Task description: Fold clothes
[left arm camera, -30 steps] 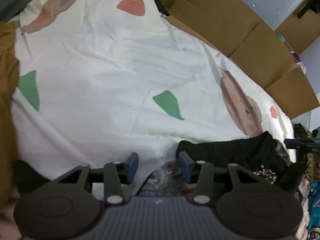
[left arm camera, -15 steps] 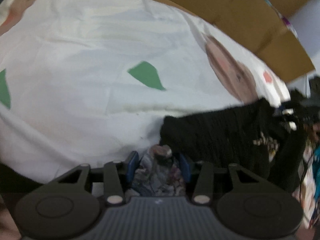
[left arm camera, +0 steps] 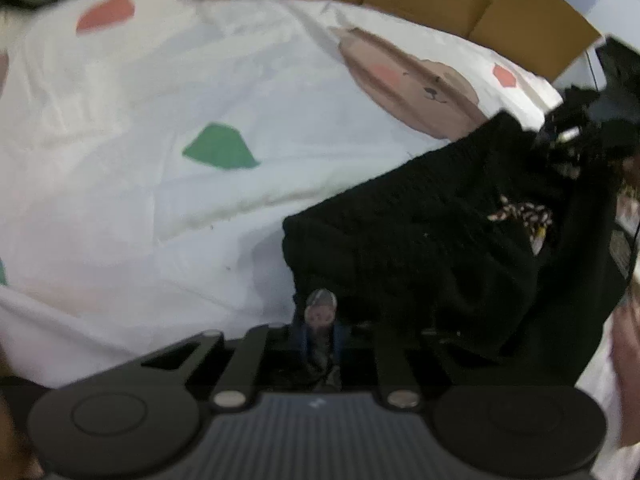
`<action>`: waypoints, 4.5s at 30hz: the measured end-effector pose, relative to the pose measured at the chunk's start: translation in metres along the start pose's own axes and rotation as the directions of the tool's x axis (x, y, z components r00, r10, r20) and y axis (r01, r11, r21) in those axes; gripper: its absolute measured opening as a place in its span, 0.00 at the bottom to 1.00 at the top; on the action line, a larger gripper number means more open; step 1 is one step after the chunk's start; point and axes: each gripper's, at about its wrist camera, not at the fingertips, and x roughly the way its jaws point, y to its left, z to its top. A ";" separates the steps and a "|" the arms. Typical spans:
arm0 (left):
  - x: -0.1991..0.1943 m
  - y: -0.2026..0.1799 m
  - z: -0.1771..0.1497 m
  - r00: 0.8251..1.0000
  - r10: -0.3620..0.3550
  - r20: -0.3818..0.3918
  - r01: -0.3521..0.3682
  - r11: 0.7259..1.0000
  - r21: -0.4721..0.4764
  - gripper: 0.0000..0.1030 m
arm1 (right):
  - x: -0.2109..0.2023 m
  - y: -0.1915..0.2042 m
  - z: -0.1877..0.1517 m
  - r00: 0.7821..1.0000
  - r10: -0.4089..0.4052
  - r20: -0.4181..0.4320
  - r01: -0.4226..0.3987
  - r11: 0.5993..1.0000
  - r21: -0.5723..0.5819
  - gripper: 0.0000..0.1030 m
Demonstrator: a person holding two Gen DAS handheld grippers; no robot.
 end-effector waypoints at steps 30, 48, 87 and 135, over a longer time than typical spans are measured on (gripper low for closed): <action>-0.035 0.018 0.089 0.901 0.223 0.372 -0.209 0.975 -0.078 0.04 | -0.048 -0.037 0.041 0.907 -0.336 0.255 0.285 0.934 0.216 0.03; 0.005 0.039 0.167 0.855 0.319 0.409 -0.381 0.922 0.076 0.04 | -0.004 -0.059 0.107 0.855 -0.471 0.218 0.457 0.882 0.114 0.03; 0.028 0.029 0.215 0.915 0.215 0.341 -0.221 0.975 -0.022 0.46 | -0.042 -0.112 0.105 0.898 -0.401 0.183 0.367 0.910 0.194 0.46; 0.013 -0.164 0.056 0.993 -0.110 0.035 0.112 0.992 -0.062 0.51 | -0.151 -0.023 -0.201 0.853 -0.509 0.117 0.364 0.740 0.566 0.46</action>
